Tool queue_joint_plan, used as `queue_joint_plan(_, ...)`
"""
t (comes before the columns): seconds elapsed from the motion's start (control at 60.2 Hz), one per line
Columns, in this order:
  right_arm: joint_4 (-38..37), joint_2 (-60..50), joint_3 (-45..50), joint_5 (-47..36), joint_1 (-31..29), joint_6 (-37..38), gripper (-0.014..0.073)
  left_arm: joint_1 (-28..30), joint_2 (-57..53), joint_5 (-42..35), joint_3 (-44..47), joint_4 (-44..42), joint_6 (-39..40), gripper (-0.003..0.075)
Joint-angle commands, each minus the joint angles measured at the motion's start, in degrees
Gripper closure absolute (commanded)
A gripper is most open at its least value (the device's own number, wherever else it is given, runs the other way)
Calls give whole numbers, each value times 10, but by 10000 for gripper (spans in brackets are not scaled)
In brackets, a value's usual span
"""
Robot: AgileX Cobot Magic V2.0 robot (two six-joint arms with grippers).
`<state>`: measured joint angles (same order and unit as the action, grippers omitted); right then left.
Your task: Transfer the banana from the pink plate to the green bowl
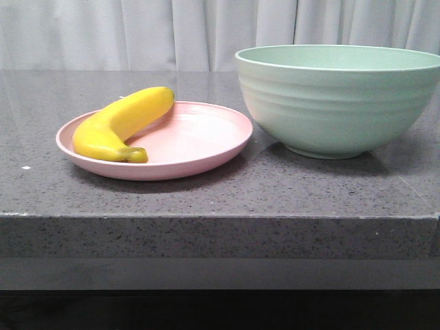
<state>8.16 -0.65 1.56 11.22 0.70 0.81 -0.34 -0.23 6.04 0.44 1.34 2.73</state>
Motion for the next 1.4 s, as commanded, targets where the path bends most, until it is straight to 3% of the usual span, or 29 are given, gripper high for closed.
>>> queue_joint_plan(0.0,-3,-13,0,-43,-3,-2,655,0,-11,-46,1,5,2,741)
queue_joint_plan(1.38,-2,-13,0,-55,-3,-2,655,2,-11,-50,1,7,2,741)
